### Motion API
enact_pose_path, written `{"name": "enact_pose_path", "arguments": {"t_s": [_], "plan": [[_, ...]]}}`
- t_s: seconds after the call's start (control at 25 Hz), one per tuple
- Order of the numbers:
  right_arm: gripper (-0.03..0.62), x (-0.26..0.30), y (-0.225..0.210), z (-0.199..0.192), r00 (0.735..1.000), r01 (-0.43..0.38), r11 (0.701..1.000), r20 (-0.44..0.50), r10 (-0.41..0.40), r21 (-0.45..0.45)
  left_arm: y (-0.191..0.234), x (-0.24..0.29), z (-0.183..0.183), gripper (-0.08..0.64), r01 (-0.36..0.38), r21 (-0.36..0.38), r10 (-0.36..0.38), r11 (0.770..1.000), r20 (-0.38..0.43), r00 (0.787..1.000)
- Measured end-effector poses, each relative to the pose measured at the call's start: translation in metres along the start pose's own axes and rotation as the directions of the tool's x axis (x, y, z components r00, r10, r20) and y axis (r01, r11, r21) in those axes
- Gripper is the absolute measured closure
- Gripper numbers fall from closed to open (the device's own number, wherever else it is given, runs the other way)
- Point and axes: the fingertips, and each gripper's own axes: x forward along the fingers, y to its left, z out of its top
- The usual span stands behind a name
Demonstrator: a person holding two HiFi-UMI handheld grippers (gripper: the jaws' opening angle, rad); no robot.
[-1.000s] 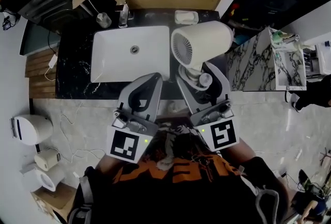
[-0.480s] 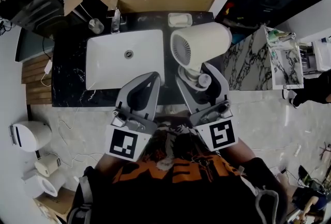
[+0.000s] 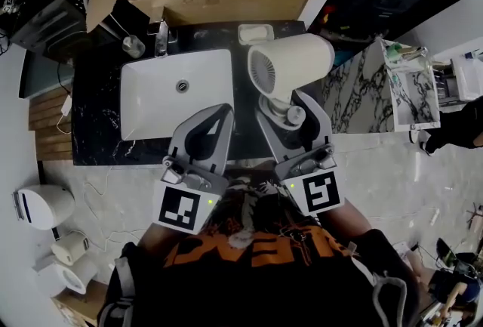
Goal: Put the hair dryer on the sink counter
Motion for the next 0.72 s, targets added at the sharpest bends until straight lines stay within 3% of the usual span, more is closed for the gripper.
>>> {"name": "enact_pose_path", "arguments": {"t_s": [0.4,0.72], "plan": [[0.341,0.005,-0.031,-0.071,0.990,0.011,1.000,-0.139,-0.015,-0.027,-0.010,0.015,-0.004,0.538,0.006,0.002,-0.006,1.000,0.008,1.000],[0.341,0.018,-0.060,-0.188,0.930,0.066,0.997,-0.364,-0.052,0.026,-0.003,0.007,-0.003,0.538,-0.019,0.021,0.019,1.000,0.001,1.000]]}}
